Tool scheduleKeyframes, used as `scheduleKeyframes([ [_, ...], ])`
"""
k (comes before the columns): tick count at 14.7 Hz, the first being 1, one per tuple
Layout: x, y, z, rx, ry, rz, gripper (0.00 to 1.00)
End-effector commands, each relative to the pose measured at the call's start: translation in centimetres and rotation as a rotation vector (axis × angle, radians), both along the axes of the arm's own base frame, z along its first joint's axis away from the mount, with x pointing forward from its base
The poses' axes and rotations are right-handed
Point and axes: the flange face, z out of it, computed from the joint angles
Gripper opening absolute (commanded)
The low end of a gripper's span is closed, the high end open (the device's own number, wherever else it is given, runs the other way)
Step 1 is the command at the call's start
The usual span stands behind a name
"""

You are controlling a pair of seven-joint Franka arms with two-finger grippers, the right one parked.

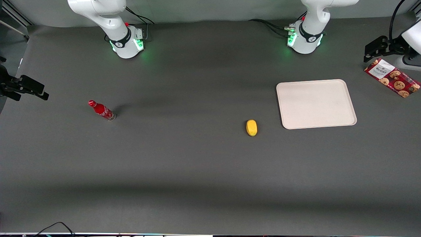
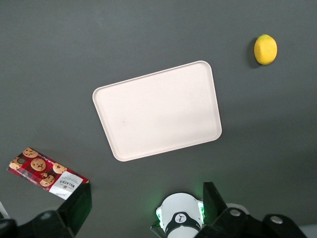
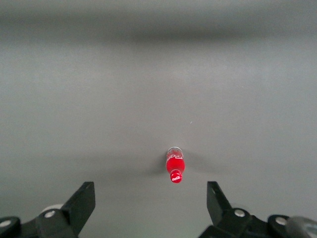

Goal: Place red cookie box on tray

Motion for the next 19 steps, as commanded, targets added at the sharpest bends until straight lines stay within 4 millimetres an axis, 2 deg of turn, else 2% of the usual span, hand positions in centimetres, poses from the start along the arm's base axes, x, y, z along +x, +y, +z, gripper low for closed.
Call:
scheduleKeyframes([
  [1, -0.1, 6.3, -1.0, 0.013, 0.032, 0.128, 1.00],
  [3, -0.7, 14.1, -2.5, 0.034, 0.065, 0.267, 1.00],
  [4, -0.8, 17.8, -3.9, 0.074, 0.089, 0.326, 1.00],
  [7, -0.9, 28.1, -10.3, 0.174, 0.165, 0.522, 1.00],
  [9, -1.9, 34.1, -14.2, 0.214, 0.144, 0.606, 1.00],
  [10, -2.2, 35.7, -16.9, 0.230, 0.120, 0.620, 1.00],
  [11, -2.3, 36.5, -20.7, 0.250, 0.111, 0.622, 1.00],
  [12, -3.1, 38.2, -23.7, 0.272, 0.099, 0.646, 1.00],
  [14, -4.1, 41.1, -29.2, 0.305, 0.081, 0.696, 1.00],
  [16, -6.0, 43.1, -32.1, 0.309, 0.070, 0.687, 1.00],
  [18, -9.3, 45.0, -35.1, 0.295, 0.042, 0.693, 1.00],
  [19, -10.2, 45.1, -36.9, 0.284, 0.032, 0.673, 1.00],
])
